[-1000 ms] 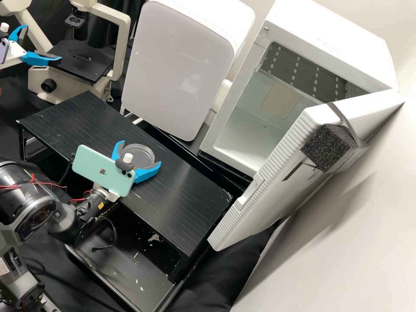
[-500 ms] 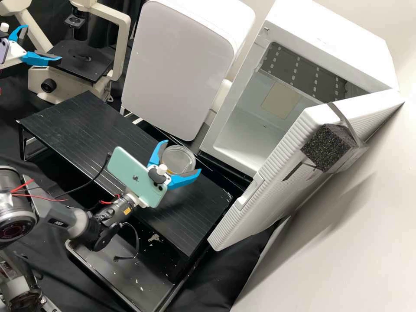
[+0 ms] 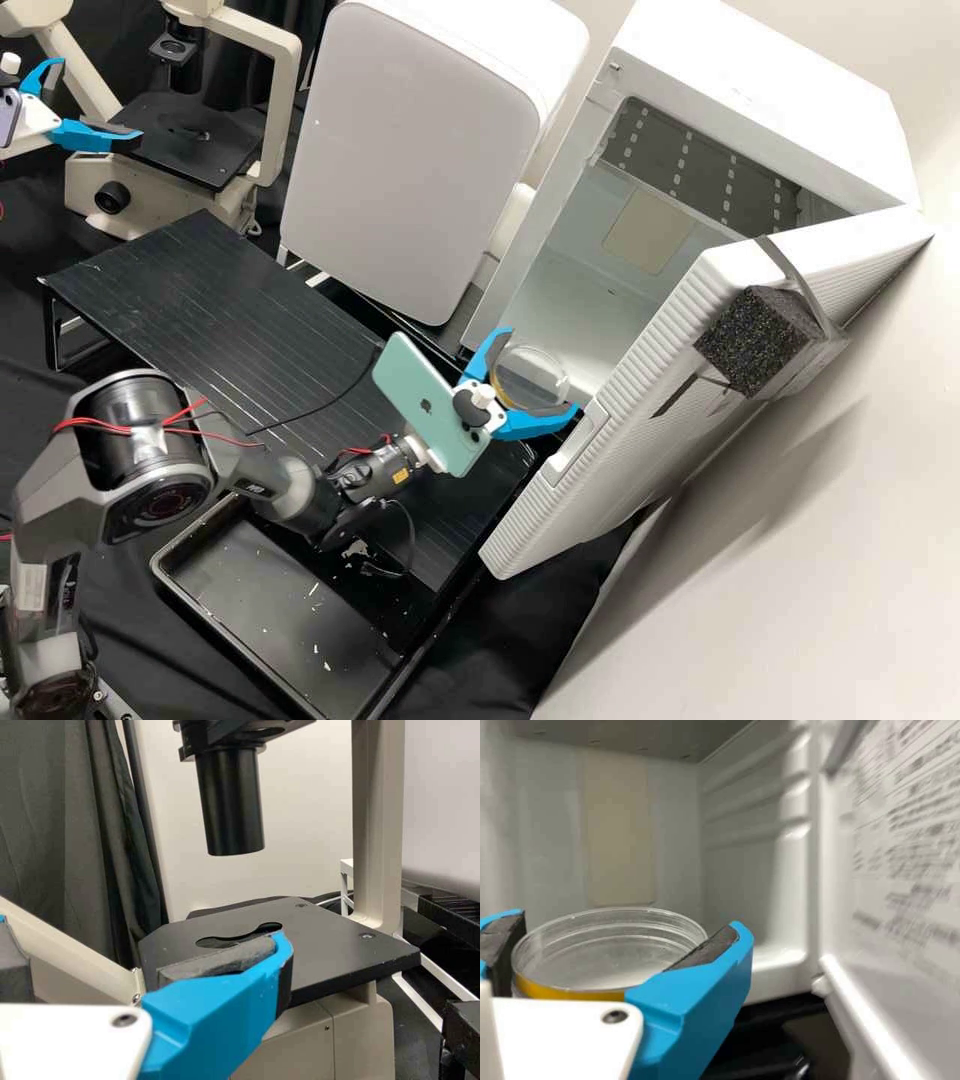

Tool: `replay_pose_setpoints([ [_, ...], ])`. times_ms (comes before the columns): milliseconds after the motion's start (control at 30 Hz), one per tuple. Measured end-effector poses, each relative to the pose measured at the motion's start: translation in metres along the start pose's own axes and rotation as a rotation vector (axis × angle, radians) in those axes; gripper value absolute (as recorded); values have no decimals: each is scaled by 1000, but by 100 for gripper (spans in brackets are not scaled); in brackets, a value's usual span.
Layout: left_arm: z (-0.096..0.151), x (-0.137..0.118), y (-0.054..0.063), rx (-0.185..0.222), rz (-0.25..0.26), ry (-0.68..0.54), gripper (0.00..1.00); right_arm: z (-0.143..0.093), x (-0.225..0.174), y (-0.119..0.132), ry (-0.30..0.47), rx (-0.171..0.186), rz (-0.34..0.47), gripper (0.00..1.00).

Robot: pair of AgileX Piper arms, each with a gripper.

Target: Place the petri dish in the incubator

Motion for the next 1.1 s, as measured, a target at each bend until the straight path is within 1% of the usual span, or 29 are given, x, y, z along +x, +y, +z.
replay_pose_setpoints([
  [167, 0, 0, 0, 0, 0, 0, 100, 5, 35, 5, -10, -4, 22, 0],
  [267, 0, 0, 0, 0, 0, 0, 100, 10, 53, 4, -25, -33, 14, 0],
  [333, 0, 0, 0, 0, 0, 0, 100, 10, 63, 3, -29, -36, 15, 0],
  [433, 0, 0, 0, 0, 0, 0, 100, 12, 74, -3, -44, -35, 5, 0],
  [700, 0, 0, 0, 0, 0, 0, 100, 8, 95, -23, -44, -32, -44, 0],
  [867, 0, 0, 0, 0, 0, 0, 100, 9, 105, -37, -50, -56, -77, 0],
  [967, 0, 0, 0, 0, 0, 0, 100, 16, 111, -48, -73, -74, -101, 0],
  [1033, 0, 0, 0, 0, 0, 0, 100, 19, 114, -52, -85, -62, -95, 0],
  [1100, 0, 0, 0, 0, 0, 0, 100, 20, 118, -51, -85, -63, -81, 0],
])
